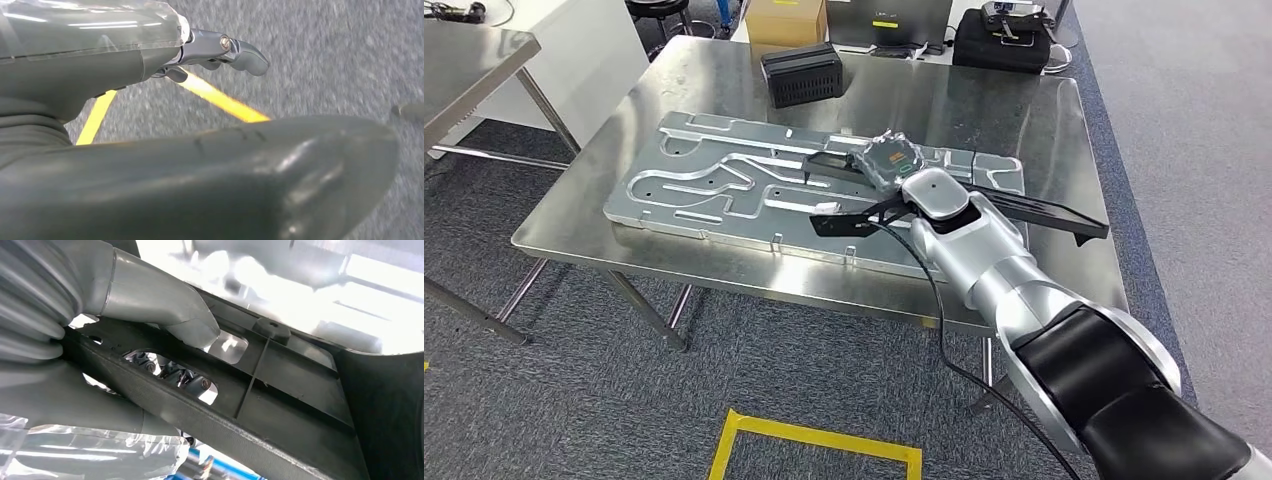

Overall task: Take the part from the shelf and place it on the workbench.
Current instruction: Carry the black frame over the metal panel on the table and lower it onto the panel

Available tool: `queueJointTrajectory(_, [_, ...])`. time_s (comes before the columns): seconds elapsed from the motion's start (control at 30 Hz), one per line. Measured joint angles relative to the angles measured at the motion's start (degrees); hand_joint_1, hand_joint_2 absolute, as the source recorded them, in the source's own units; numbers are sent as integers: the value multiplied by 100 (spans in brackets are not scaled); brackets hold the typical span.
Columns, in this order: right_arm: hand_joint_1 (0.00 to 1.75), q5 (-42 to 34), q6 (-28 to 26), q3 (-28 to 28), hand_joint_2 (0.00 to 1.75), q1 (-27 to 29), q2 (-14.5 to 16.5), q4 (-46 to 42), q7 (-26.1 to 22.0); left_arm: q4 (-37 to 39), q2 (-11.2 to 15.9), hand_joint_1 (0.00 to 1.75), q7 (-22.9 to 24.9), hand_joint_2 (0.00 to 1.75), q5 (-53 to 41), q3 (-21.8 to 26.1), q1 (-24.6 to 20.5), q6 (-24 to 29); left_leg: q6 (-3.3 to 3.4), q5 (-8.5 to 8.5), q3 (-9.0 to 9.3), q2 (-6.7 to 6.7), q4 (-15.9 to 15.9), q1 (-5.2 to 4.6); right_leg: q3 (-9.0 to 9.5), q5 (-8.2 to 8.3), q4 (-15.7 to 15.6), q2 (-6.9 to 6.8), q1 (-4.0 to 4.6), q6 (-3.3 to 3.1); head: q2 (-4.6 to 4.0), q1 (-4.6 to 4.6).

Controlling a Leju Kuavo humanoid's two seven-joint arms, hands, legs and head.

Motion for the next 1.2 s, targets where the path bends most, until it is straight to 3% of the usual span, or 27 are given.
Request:
queueJointTrajectory(0.07, [175, 102, -18, 67, 175, 100, 104, 108, 42, 0, 5, 0, -54, 0, -6, -1, 0, -8, -52, -218, -138, -8, 317, 4, 41, 32, -71, -19, -41, -55, 0, -1])
queueJointTrajectory(0.13, [175, 184, -41, 135, 175, 208, 175, 215, 75, -1, 12, 0, -98, 0, -17, -1, 3, -15, -100, -586, -486, -13, 1078, 27, 47, 35, -81, -29, -44, -81, 0, -2])
queueJointTrajectory(0.2, [175, 217, -80, 180, 175, 359, 202, 310, 110, 1, 17, 0, -122, 0, -47, -2, 9, -15, -142, -727, -768, -12, 1633, 52, 50, 29, -78, -25, -46, -81, 0, -2])
queueJointTrajectory(0.23, [131, 221, -111, 192, 131, 432, 205, 347, 138, 1, 17, 0, -126, 44, -69, -4, 12, -14, -159, -630, -758, -11, 1587, 67, 53, 24, -72, -21, -50, -74, 0, -2])
queueJointTrajectory(0.27, [87, 221, -147, 197, 87, 490, 206, 381, 166, 1, 18, 0, -127, 87, -97, -7, 13, -14, -173, -443, -632, -10, 1310, 85, 57, 14, -59, -13, -57, -59, 0, -2])
queueJointTrajectory(0.33, [0, 215, -203, 198, 0, 576, 199, 442, 208, 2, 15, 0, -115, 175, -139, -11, 1, -16, -187, -85, -231, -14, 492, 117, 51, -29, 2, 10, -60, -1, 0, -2])
queueJointTrajectory(0.4, [0, 210, -222, 198, 0, 696, 170, 511, 236, 3, 8, 0, -91, 175, -167, -14, -20, -25, -135, 19, -21, -37, 68, 119, 34, -60, 55, 30, -41, 67, 0, -1])
queueJointTrajectory(0.5, [0, 209, -231, 198, 0, 865, 115, 587, 257, 5, -3, 0, -64, 175, -193, -17, -34, -48, -10, 25, -21, -45, 45, 102, 24, -65, 70, 43, -47, 153, 0, 1])
queueJointTrajectory(0.53, [0, 209, -231, 198, 0, 886, 98, 604, 260, 6, -4, 0, -59, 175, -195, -20, -42, -57, 30, 36, -21, -37, 39, 102, -11, -136, 153, 40, -59, 183, 0, 1])
queueJointTrajectory(0.6, [0, 209, -224, 198, 0, 913, 63, 635, 262, 6, -5, 0, -53, 175, -195, -27, -60, -72, 88, 53, -27, -20, 27, 107, -247, -471, 693, 33, -75, 237, 0, 1])
queueJointTrajectory(0.67, [0, 209, -220, 198, 0, 946, 39, 661, 262, 6, -5, 0, -49, 175, -195, -38, -61, -77, 111, 58, -42, -15, 27, 92, -612, -836, 1495, 30, -80, 259, 0, 1])
queueJointTrajectory(0.7, [0, 209, -221, 198, 0, 960, 30, 670, 262, 6, -5, 0, -47, 175, -195, -42, -60, -77, 116, 61, -46, -15, 27, 82, -715, -894, 1726, 30, -80, 256, 0, 1])
queueJointTrajectory(0.73, [0, 209, -222, 198, 0, 965, 24, 675, 262, 6, -5, 0, -47, 175, -195, -45, -60, -78, 119, 63, -45, -16, 27, 73, -700, -838, 1725, 30, -78, 239, 0, 1])
queueJointTrajectory(0.77, [0, 209, -222, 198, 0, 965, 21, 677, 262, 6, -5, 0, -47, 175, -196, -47, -60, -78, 121, 65, -40, -19, 27, 62, -557, -683, 1471, 30, -68, 207, 0, 1])
queueJointTrajectory(0.87, [0, 206, -210, 198, 0, 945, 15, 679, 266, 8, -19, 0, -41, 175, -197, -53, -64, -79, 100, 73, -24, -25, 27, 32, 77, -235, 288, 17, -3, 68, 0, 1])
queueJointTrajectory(0.93, [0, 203, -197, 198, 0, 945, 15, 679, 287, 10, -29, 0, -24, 175, -197, -56, -70, -69, 49, 88, -25, -24, 18, 35, 184, -201, 46, 1, 33, 33, 0, 1])
queueJointTrajectory(1.0, [0, 202, -206, 198, 0, 960, 16, 679, 328, 10, -30, 0, -6, 87, -201, -61, -74, -50, -12, 99, -16, -26, 0, 45, 209, -152, -15, -10, 21, 7, 0, 1])
queueJointTrajectory(1.07, [0, 201, -239, 198, 0, 974, 16, 680, 369, 13, -31, 0, -14, 0, -205, -83, -74, -38, -64, -37, -85, -28, 170, 43, 262, -85, -123, -31, -18, -39, 0, 0])
queueJointTrajectory(1.17, [0, 191, -515, 191, 0, 1037, 7, 681, 420, 15, -25, 0, -41, 0, -204, -118, -66, -37, -122, -560, -523, -27, 1160, 50, 266, -49, -163, -63, -32, -69, 0, -1])
queueJointTrajectory(1.2, [0, 179, -702, 177, 0, 1070, 0, 681, 429, 15, -24, 0, -44, 0, -204, -124, -57, -33, -139, -649, -646, -27, 1440, 56, 256, -51, -151, -66, -33, -67, 0, -1])
